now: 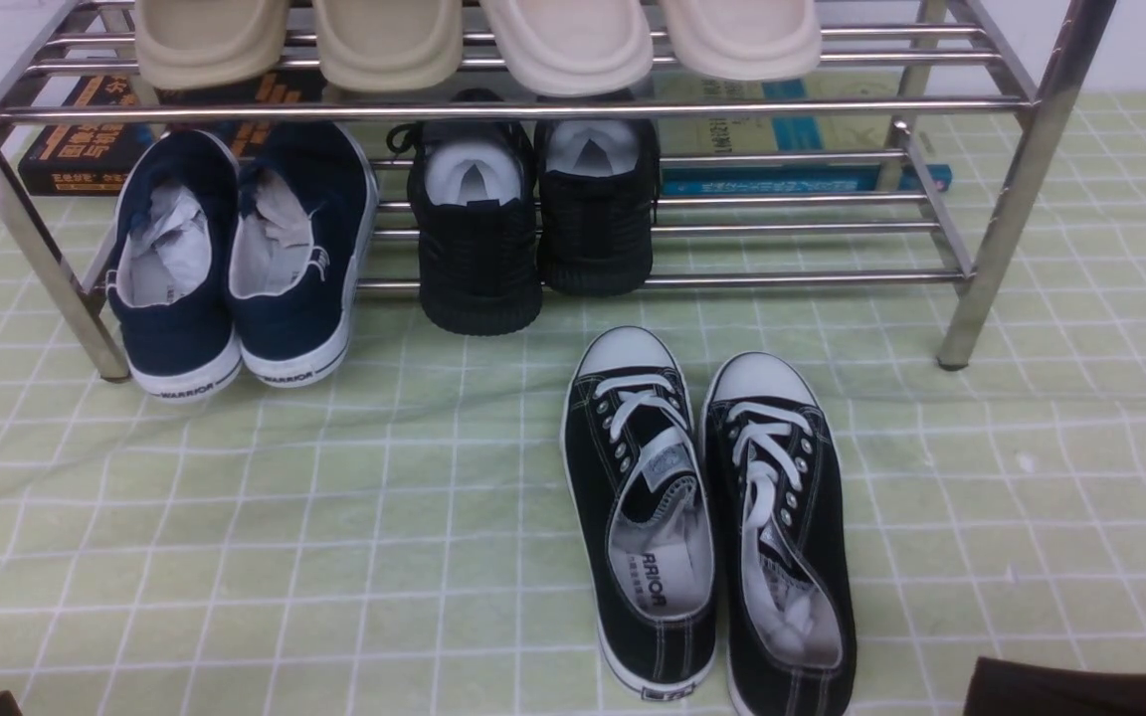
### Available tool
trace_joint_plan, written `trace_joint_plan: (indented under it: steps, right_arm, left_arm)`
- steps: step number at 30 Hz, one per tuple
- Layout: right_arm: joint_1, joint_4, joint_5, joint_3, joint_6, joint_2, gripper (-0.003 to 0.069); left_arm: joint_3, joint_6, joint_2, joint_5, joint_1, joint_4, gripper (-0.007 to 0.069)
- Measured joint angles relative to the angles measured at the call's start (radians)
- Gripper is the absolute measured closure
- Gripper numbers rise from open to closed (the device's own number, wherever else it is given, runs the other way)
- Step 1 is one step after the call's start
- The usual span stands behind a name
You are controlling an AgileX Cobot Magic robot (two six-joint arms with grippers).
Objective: Take the shoes off the shelf with your hand from the green coffee tablecloth.
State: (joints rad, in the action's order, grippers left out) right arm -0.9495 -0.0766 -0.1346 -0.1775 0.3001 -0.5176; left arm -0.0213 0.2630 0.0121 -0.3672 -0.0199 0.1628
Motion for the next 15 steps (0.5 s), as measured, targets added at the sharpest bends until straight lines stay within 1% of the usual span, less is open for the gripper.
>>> trace_joint_plan:
  steps: [3,4,5,6,7,8,9,10,11,12,13,15]
  right_arm:
    - [0.0,0.102,0.079,0.0,-0.077,0.031,0.0651]
    - [0.003,0.14,0.111,0.0,-0.123,0.051,0.0649]
    - [0.004,0.148,0.111,0.0,-0.133,0.056,0.0649]
    - [0.023,0.197,0.167,0.0,-0.23,0.095,0.0648]
    - [0.047,0.215,0.197,0.0,-0.283,0.12,0.0647]
    - [0.079,0.228,0.226,0.0,-0.331,0.144,0.0645]
    - [0.086,0.229,0.232,0.0,-0.331,0.149,0.0645]
    - [0.155,0.235,0.282,0.0,-0.393,0.19,0.0643]
    - [0.165,0.236,0.289,0.0,-0.398,0.19,0.0643]
    - [0.206,0.235,0.315,0.0,-0.412,0.211,0.0642]
    - [0.317,0.233,0.381,0.002,-0.43,0.246,0.064]
    - [0.428,0.226,0.427,0.018,-0.437,0.285,0.0638]
  left_arm:
    - [0.0,0.0,0.0,0.0,0.0,0.0,0.0383]
    - [0.0,0.0,0.0,0.0,0.0,0.0,0.0383]
    - [0.0,0.0,0.0,0.0,0.0,0.0,0.0383]
    - [0.0,0.0,0.0,0.0,0.0,0.0,0.0383]
    - [0.0,0.0,0.0,0.0,0.0,0.0,0.0383]
    - [0.0,0.0,0.0,0.0,0.0,0.0,0.0383]
    - [0.0,0.0,0.0,0.0,0.0,0.0,0.0383]
    - [0.0,0.0,0.0,0.0,0.0,0.0,0.0383]
    - [0.0,0.0,0.0,0.0,0.0,0.0,0.0383]
    - [0.0,0.0,0.0,0.0,0.0,0.0,0.0383]
    - [0.0,0.0,0.0,0.0,0.0,0.0,0.0383]
    - [0.0,0.0,0.0,0.0,0.0,0.0,0.0383]
